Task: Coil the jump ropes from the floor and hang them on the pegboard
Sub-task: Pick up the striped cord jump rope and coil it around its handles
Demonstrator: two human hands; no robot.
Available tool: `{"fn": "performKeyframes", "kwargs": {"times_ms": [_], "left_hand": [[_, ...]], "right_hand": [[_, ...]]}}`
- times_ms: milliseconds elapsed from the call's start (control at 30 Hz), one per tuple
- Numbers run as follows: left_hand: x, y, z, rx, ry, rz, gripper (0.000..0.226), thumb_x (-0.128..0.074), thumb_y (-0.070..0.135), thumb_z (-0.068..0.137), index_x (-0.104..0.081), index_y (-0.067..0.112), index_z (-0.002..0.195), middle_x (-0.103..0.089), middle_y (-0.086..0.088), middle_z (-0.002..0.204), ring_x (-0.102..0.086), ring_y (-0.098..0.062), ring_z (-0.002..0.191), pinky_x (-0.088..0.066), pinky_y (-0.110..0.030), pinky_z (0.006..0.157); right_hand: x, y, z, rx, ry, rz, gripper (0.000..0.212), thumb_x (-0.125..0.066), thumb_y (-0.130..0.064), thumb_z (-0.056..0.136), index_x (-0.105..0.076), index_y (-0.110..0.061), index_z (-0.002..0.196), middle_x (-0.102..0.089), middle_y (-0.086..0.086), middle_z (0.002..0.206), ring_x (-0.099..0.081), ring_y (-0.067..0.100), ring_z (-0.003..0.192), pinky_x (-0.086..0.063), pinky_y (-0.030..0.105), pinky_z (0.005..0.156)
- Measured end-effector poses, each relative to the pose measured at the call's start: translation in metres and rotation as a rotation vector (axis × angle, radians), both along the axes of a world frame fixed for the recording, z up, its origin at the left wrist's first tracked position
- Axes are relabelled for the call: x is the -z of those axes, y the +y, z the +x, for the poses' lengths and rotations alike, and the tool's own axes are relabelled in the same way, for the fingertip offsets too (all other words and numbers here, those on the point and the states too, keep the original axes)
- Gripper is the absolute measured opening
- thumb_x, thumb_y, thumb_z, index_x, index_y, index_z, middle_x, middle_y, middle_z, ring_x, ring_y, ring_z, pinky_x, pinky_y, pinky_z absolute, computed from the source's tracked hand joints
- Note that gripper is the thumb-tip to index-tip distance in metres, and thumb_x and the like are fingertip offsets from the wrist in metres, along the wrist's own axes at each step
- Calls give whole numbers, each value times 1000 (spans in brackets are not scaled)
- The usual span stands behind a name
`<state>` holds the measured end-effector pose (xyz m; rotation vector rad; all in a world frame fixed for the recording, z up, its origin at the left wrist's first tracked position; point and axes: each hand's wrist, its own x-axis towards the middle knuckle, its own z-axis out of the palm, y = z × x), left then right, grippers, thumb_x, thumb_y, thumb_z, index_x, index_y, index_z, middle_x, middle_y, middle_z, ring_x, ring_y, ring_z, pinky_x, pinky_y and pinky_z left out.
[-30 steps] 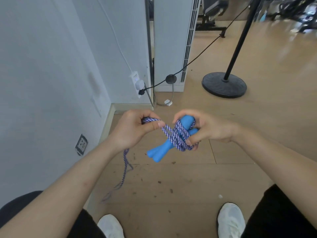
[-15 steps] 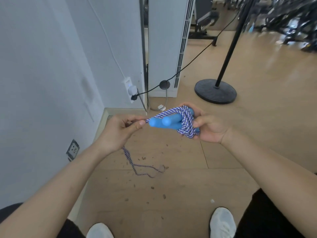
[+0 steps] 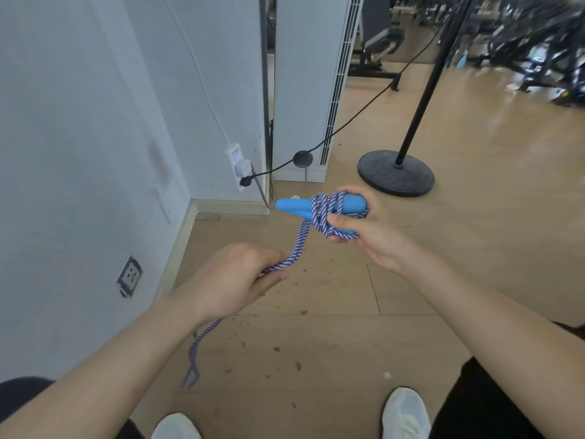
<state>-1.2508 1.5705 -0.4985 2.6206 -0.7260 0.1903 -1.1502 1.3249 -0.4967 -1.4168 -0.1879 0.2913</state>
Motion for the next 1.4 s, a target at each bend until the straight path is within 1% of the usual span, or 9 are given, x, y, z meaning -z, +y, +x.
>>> {"fn": "performKeyframes", "kwargs": {"times_ms": [167, 333, 433, 600, 900, 1033, 1200, 1333, 1400], "left_hand": [[-10, 0, -2, -64, 59, -255, 22, -60, 46, 92, -70, 27, 93, -57, 6, 64, -50, -13, 59, -44, -32, 59], [-16, 6, 8, -240, 39, -478, 12, -69, 36, 93, -75, 25, 91, -64, 6, 66, -53, -11, 59, -45, -29, 60], [-14, 7, 12, -287, 28, -532, 18, -68, 38, 92, -75, 22, 89, -68, 1, 71, -60, -19, 67, -50, -37, 67], [-14, 8, 20, -341, 26, -618, 5, -72, 30, 91, -75, 27, 87, -69, 14, 71, -62, -11, 66, -49, -27, 67], [-11, 14, 26, -327, 111, -851, 10, -68, 15, 94, -76, 20, 91, -72, 7, 75, -63, -5, 69, -46, -18, 66], [-3, 12, 24, -301, 81, -801, 29, -68, 17, 93, -77, 44, 88, -63, -8, 66, -46, -19, 60, -40, -33, 56], [1, -3, 13, -184, 43, -603, 27, -57, 23, 98, -73, 24, 120, -59, -6, 71, -53, -16, 58, -49, -24, 58], [2, -7, 3, -154, -4, -377, 9, -61, 24, 96, -69, 20, 95, -45, 7, 64, -46, -8, 59, -40, -29, 59], [-1, -11, -2, -113, -13, -305, 25, -63, 22, 95, -54, 29, 73, -38, 10, 62, -40, -6, 60, -31, -23, 58]], "right_hand": [[8, -2, -2, -120, -215, -323, 58, -77, 7, 79, -56, -23, 124, -61, 10, 114, -74, 31, 83, -62, 45, 65], [8, -3, -7, -382, -216, -427, 60, -77, 8, 79, -54, -23, 126, -62, 11, 113, -73, 33, 83, -62, 43, 65], [3, -2, -15, -500, -185, -412, 61, -76, 10, 79, -55, -24, 126, -64, 10, 110, -73, 34, 85, -61, 42, 66], [-7, 2, -26, -612, -140, -320, 66, -74, 13, 79, -53, -22, 132, -65, 13, 108, -70, 29, 80, -60, 40, 65], [-24, 2, -30, -488, -103, -41, 63, -71, 10, 77, -53, -19, 129, -64, 9, 103, -65, 26, 73, -57, 35, 57], [-29, 2, -29, -365, -33, 136, 59, -63, 7, 77, -51, -19, 128, -65, 3, 104, -65, 23, 72, -56, 29, 55], [-25, 7, -27, -224, 15, 258, 56, -67, 5, 83, -49, -18, 131, -64, 13, 112, -67, 36, 85, -55, 25, 57], [-23, 11, -27, -63, 30, 265, 55, -66, 6, 83, -48, -12, 131, -62, 14, 114, -66, 33, 89, -58, 29, 62], [-19, 10, -25, 21, -62, 184, 54, -68, 10, 83, -50, -11, 130, -64, 11, 112, -69, 28, 84, -59, 33, 65]]}}
